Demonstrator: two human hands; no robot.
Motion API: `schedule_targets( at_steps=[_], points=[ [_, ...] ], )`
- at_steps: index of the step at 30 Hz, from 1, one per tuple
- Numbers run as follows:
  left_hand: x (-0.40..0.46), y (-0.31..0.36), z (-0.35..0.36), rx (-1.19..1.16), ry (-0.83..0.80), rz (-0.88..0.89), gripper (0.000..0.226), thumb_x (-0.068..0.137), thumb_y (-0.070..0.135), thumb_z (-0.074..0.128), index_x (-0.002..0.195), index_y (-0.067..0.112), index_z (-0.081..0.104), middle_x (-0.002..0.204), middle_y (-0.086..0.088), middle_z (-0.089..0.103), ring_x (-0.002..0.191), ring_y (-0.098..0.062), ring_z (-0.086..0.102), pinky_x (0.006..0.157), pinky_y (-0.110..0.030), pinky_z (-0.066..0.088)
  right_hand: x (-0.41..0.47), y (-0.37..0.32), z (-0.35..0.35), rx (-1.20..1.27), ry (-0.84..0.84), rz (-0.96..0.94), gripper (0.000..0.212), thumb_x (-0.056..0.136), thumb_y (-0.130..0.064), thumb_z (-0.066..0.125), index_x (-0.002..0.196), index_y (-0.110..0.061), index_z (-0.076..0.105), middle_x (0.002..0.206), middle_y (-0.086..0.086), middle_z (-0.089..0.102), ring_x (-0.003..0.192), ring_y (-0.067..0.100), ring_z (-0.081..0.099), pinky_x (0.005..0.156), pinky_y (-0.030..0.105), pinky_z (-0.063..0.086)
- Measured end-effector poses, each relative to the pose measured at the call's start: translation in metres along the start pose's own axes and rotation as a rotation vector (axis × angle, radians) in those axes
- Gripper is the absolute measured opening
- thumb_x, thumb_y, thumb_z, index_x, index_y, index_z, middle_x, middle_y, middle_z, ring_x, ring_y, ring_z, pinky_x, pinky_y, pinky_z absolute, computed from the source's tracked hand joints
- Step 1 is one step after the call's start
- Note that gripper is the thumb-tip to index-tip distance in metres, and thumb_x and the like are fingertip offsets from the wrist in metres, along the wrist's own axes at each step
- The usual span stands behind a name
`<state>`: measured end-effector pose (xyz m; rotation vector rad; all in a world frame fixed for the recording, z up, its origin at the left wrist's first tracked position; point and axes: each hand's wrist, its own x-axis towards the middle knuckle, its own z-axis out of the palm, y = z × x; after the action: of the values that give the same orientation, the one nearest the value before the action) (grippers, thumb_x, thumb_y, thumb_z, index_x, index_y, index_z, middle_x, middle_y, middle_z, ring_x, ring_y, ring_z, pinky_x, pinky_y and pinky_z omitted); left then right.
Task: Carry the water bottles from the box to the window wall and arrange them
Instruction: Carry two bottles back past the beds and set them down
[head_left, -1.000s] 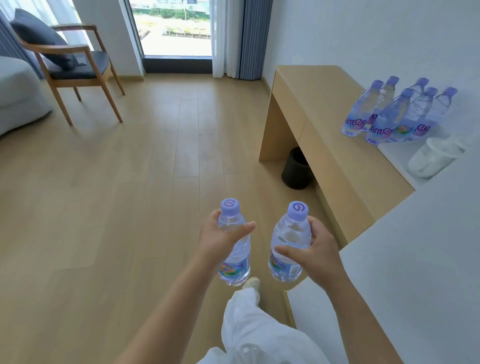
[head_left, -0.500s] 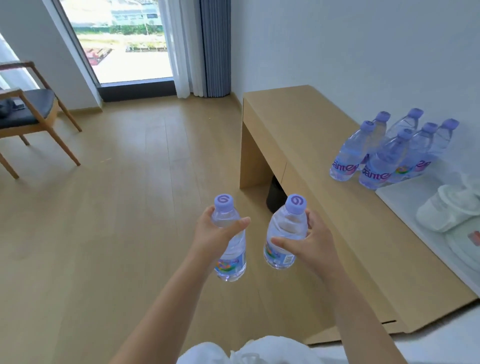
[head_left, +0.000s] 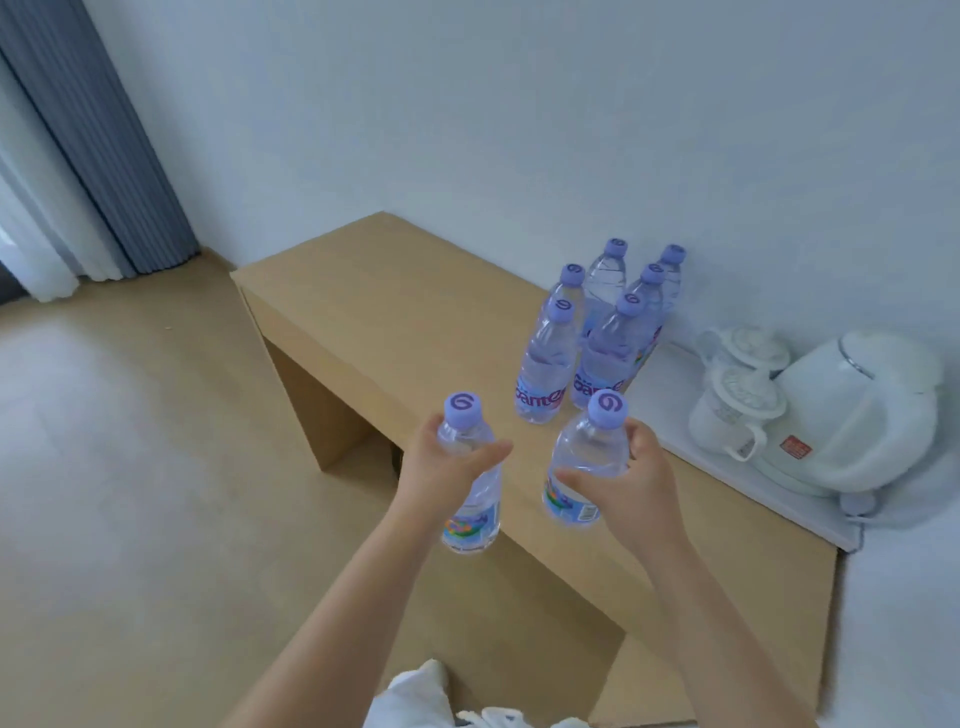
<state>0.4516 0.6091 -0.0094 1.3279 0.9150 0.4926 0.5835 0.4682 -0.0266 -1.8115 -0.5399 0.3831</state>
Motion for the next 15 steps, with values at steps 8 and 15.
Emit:
schedule_targets(
  at_steps=[8,15],
  points=[
    [0.095,0.021,0.026,0.121,-0.266,0.125,0.04,0.07,0.017,0.082,0.1,0.009,0.057,0.084,0.002,0.063,0.074,-0.01,0.062,0.066,-0.02,0.046,0.03,0.01,0.025,0.041,0.348,0.113,0.059,0.062,-0.013,0.085,0.104,-0.031,0.049,0.098,-0.019,0.059,0.091,0.0,0.058,0.07,0.02,0.043],
    [0.127,0.008,0.052,0.216,-0.369,0.151,0.051,0.067,0.015,0.083,0.109,0.015,0.054,0.102,0.002,0.065,0.094,-0.015,0.063,0.081,-0.03,0.05,0.033,0.015,0.026,0.015,0.334,0.132,0.057,0.065,-0.011,0.083,0.099,-0.04,0.048,0.102,-0.02,0.059,0.087,-0.016,0.056,0.068,0.003,0.041]
  ],
)
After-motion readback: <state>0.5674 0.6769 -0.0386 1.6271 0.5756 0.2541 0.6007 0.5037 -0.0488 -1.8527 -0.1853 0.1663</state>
